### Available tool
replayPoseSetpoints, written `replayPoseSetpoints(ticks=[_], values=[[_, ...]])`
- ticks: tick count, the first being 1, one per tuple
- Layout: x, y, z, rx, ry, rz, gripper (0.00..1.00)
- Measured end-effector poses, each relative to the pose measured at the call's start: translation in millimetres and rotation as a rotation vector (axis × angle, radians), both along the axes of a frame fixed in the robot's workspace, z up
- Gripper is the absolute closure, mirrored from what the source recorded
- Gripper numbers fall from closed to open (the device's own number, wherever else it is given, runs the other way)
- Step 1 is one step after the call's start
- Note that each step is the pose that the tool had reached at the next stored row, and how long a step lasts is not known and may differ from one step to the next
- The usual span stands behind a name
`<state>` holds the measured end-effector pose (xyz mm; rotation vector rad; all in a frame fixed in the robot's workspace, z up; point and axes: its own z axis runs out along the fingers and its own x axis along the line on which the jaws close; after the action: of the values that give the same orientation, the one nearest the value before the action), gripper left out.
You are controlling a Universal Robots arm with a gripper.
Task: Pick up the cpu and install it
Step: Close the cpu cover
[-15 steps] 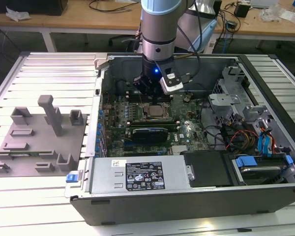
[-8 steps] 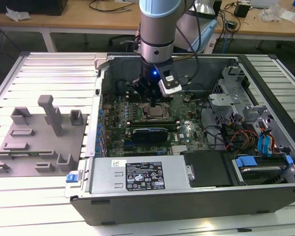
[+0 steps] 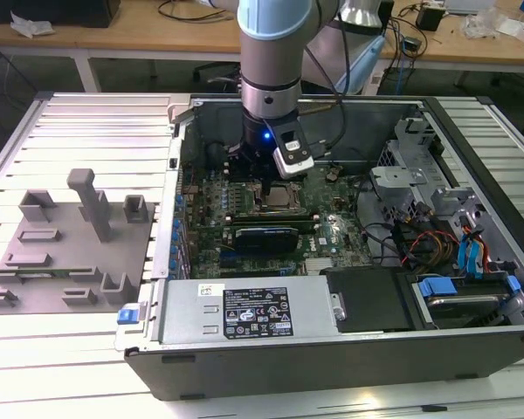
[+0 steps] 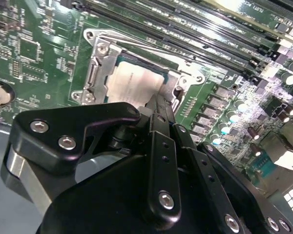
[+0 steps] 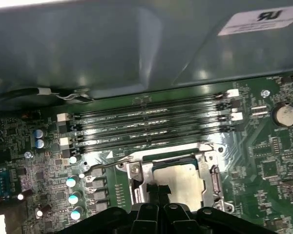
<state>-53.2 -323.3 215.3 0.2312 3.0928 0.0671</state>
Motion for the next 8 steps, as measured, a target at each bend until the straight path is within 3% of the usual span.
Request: replayPoseSetpoints(ticks=[3, 8], values=[[-2.3, -0.4, -6.3, 0.0002, 0.0, 0.001, 0.89], [-6.4, -0.5, -8.8, 0.0001, 0.0, 0.001, 0.89]])
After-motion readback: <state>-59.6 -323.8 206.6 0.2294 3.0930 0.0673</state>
